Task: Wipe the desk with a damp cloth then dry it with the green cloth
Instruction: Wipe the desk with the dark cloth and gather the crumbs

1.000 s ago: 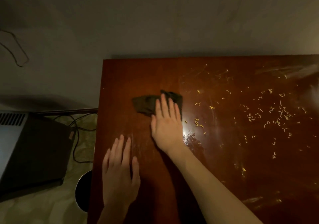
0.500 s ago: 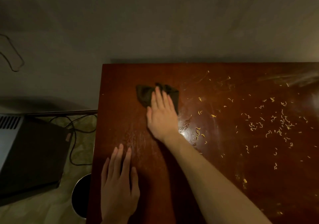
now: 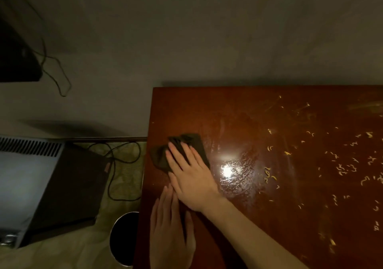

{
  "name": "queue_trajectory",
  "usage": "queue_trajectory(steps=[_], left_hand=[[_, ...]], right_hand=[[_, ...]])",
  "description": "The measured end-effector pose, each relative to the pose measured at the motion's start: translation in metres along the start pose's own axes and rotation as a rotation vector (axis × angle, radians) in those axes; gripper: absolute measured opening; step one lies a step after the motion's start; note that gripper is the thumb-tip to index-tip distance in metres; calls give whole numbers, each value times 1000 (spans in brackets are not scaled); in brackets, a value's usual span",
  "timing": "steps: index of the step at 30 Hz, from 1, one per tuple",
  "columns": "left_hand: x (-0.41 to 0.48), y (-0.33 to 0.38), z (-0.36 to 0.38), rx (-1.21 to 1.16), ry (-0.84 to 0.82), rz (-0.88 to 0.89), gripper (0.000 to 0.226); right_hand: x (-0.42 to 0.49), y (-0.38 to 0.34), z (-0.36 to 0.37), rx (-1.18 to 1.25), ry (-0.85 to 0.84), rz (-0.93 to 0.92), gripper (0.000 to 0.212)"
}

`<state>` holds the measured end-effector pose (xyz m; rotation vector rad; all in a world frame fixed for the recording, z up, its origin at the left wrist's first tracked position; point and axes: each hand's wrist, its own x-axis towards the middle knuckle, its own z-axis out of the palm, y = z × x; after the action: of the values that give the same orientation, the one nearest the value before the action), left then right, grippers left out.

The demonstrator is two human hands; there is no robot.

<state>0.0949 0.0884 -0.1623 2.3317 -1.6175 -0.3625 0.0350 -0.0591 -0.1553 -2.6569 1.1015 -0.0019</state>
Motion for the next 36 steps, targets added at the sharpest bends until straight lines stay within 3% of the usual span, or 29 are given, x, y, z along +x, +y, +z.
queue_trajectory(steps=[6,10,13,15,20,26,31,36], left_hand=[[4,-4,3,12,-22,24,69],[1,-5,5,8,-23,10,70],[1,-3,4,5,19,12,70],[1,-1,5,21,54,17,69],[1,2,10,45,114,11,69],[10,-9,26,95,280,104,66],[10,-4,23,107,235,69,68],[4,3,9,54,93,5,67]], right_hand=[[84,69,-23,-15,21,156,61],[47,128,-26,-24,162,499,62],[14,129,-22,12,261,773,61],[13,116,-22,54,284,857,62],[54,91,-27,65,177,586,64],[90,147,-47,57,145,633,65],[55,170,-48,54,178,695,64],[27,164,-42,16,95,588,65]])
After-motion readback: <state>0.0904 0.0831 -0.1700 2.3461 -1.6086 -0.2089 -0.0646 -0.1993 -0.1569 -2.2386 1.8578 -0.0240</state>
